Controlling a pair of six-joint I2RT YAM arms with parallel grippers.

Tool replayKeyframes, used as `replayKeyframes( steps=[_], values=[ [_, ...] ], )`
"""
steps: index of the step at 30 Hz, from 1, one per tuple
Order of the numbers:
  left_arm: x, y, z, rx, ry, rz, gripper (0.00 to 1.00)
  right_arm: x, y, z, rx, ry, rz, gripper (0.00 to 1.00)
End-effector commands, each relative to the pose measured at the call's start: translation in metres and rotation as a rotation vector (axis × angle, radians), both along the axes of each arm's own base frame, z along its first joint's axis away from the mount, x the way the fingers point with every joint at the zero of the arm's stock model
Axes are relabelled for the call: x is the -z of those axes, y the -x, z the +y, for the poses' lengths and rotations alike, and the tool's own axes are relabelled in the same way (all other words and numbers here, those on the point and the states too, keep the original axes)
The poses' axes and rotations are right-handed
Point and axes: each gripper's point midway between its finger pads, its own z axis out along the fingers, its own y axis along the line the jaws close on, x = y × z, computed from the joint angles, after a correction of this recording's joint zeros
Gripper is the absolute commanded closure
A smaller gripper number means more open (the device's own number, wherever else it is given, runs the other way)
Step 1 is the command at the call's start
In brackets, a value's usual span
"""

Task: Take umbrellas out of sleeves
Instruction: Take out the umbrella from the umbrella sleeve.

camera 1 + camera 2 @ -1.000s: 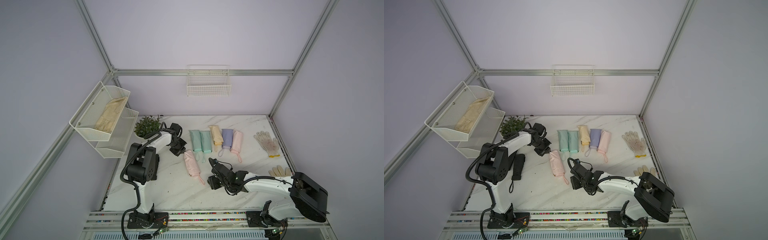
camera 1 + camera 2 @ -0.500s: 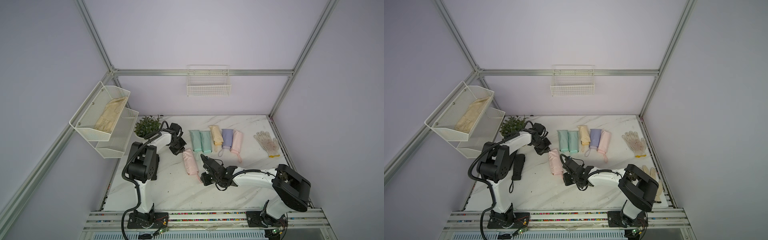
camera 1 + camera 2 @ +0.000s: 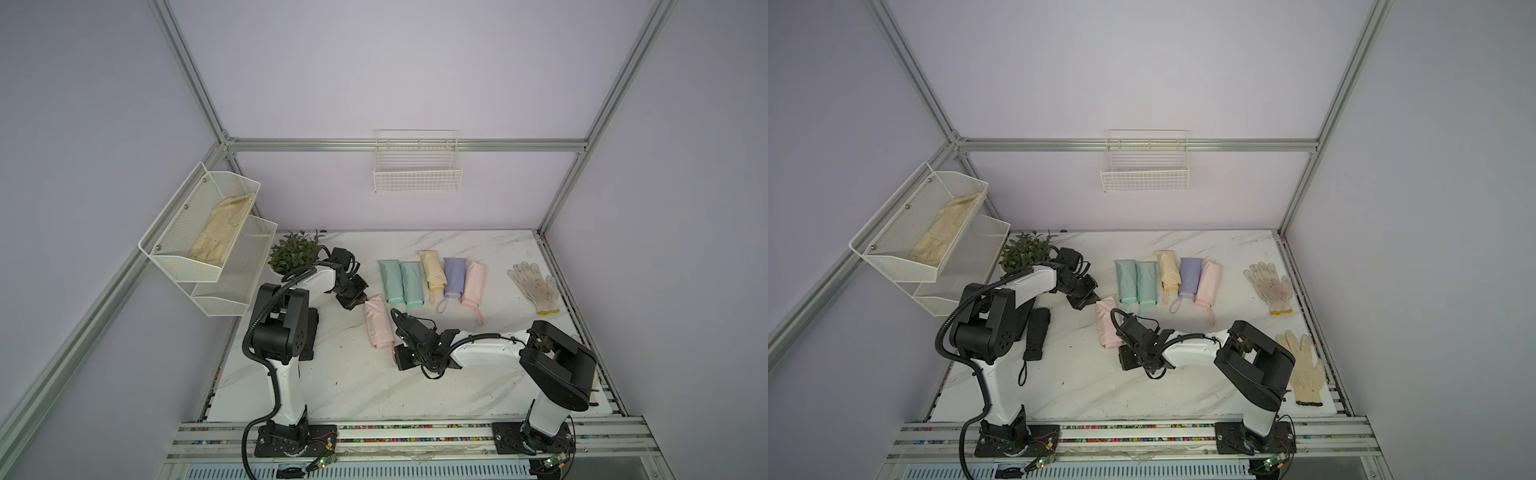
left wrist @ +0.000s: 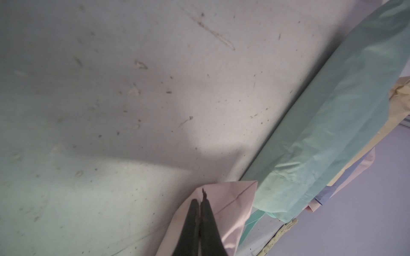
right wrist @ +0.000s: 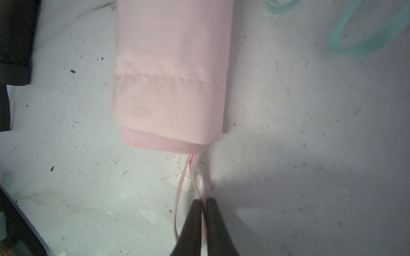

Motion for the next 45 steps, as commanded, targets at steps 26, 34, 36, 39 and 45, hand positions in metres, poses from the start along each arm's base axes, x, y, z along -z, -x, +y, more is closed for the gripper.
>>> replayKeyframes(
  steps=[26, 34, 36, 39, 45],
  values=[
    [-0.002, -0.001, 0.01, -0.028, 0.059, -0.026, 1.0, 0.006, 0.008, 0.014, 0.008, 0.279, -0.094, 0.81],
    [-0.002, -0.004, 0.017, -0.044, 0.058, -0.031, 1.0, 0.001, 0.014, 0.0, 0.054, 0.247, -0.084, 0.94],
    [-0.002, -0.005, 0.018, -0.046, 0.062, -0.033, 1.0, 0.002, 0.013, -0.006, 0.066, 0.256, -0.086, 0.95],
    [-0.003, -0.007, 0.02, -0.053, 0.074, -0.041, 1.0, 0.001, 0.01, -0.015, 0.082, 0.262, -0.083, 0.96],
    [-0.002, -0.011, 0.028, -0.075, 0.089, -0.043, 1.0, 0.0, 0.001, -0.039, 0.113, 0.272, -0.082, 0.96]
  ],
)
